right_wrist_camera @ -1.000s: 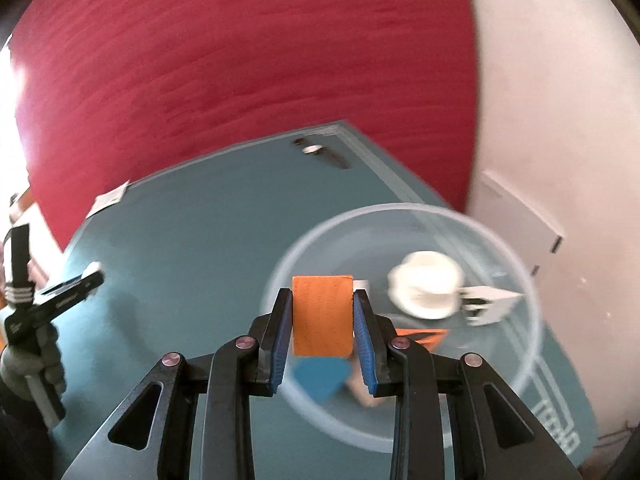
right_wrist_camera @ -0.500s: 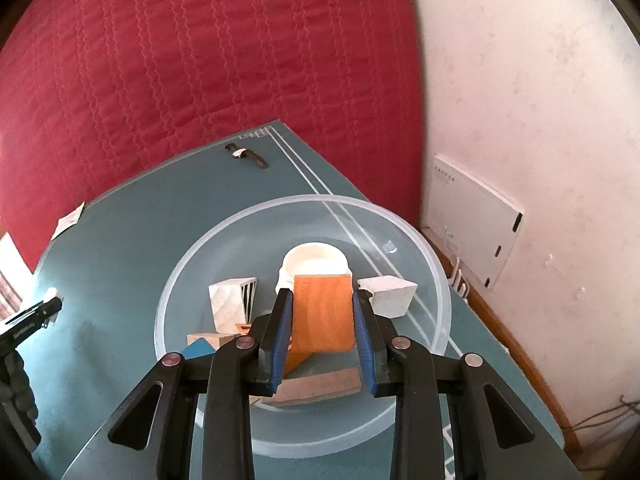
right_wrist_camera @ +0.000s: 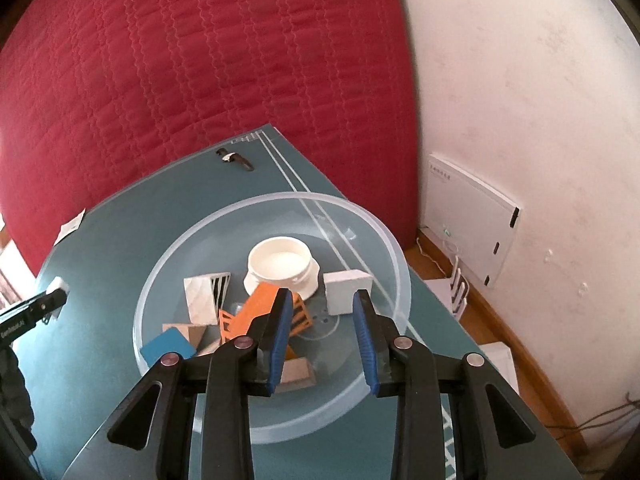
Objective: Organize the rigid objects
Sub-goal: 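Open the right gripper to drop the orange block in the bowl while the left releases the charger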
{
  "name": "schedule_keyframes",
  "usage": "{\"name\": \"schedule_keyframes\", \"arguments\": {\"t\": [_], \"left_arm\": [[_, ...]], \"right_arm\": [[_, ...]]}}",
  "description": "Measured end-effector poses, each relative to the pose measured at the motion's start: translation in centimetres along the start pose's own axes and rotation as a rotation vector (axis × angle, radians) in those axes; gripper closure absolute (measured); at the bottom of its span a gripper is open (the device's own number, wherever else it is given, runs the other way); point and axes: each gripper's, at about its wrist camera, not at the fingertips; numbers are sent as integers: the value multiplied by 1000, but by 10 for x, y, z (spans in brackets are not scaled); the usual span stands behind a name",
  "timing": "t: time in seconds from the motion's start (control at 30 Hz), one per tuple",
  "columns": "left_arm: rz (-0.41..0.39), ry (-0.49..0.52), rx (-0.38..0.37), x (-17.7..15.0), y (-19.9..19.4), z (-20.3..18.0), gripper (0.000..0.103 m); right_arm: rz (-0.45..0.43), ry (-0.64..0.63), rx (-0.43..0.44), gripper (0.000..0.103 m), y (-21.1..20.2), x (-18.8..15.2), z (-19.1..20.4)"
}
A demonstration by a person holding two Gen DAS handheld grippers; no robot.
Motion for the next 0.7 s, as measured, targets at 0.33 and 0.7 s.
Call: {"name": "schedule_keyframes", "arguments": {"t": [0.33, 0.7], "left_arm": [[11, 74, -100, 13, 5, -64, 71], [23, 130, -185, 25, 21, -109, 71]], "right_arm": [[-16, -15, 56, 70, -13, -4, -7], [-33, -6, 63, 69, -19, -3, -11]]}}
Point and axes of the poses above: each gripper's, at about its wrist camera, not at the fingertips, and y roughly the way its jaws point, z to its left, x to its top, and after that the axes turned 6 degrees about y, right-handed
